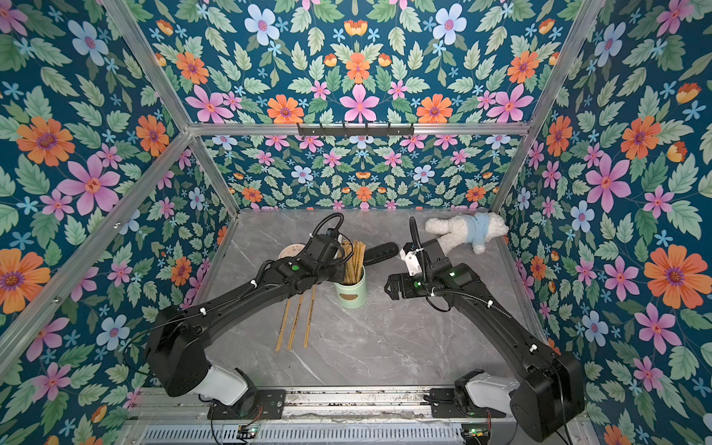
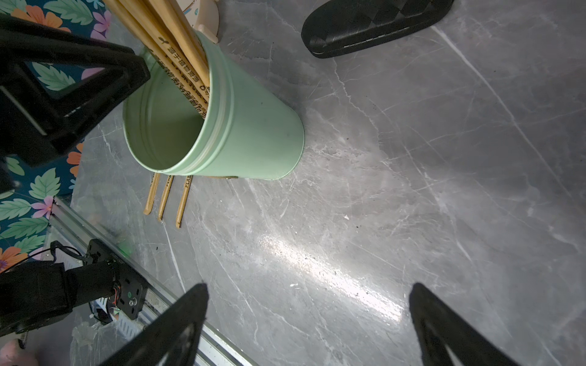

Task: Take the straws out of the storage container
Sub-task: Pick up the straw from the container.

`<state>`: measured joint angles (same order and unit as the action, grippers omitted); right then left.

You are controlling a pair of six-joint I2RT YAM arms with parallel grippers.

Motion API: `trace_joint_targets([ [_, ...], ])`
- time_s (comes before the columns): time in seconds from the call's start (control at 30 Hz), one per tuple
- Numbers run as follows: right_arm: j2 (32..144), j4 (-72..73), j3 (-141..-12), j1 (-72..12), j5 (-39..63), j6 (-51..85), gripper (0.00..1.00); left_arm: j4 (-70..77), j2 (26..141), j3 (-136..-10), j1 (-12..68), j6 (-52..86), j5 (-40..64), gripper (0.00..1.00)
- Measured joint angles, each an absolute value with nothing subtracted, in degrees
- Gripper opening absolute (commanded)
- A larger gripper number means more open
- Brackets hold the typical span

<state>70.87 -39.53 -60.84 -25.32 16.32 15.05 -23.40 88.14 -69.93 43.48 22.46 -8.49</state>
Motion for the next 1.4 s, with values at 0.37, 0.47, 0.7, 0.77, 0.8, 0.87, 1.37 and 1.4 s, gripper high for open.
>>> trace_joint_targets([
  [0.37,70.9,-39.5,-60.8,-25.3,16.3,15.0,0.99,-24.2,89.1,-71.2,42.3,22.0,-9.8,0.27],
  [0.47,70.9,-39.5,-60.8,-25.3,16.3,15.0,0.99,-24.2,89.6,-71.2,42.0,21.8,-9.9,0.27],
  [0.7,71.2,-39.6,-60.8,-25.3,16.3,15.0,0.99,-24.0,90.2,-71.3,41.6,21.0,-9.7,0.26],
  [0.77,71.2,-39.6,-60.8,-25.3,16.3,15.0,0.99,-23.9,90.2,-71.5,41.6,21.0,-9.7,0.26],
  [0.8,71.3,-39.6,-60.8,-25.3,16.3,15.0,0.99,-23.8,90.2,-71.5,41.6,21.0,-9.6,0.26],
  [0.87,71.4,-39.6,-60.8,-25.3,16.3,15.0,0.99,-23.7,90.2,-71.6,41.6,21.0,-9.6,0.27],
  [1.37,71.6,-39.5,-60.8,-25.3,16.4,15.0,0.99,-22.5,91.4,-72.5,41.3,20.8,-9.5,0.18],
  [1.4,71.6,-39.6,-60.8,-25.3,16.4,15.0,0.99,-22.5,91.5,-72.6,41.3,20.8,-9.5,0.16],
])
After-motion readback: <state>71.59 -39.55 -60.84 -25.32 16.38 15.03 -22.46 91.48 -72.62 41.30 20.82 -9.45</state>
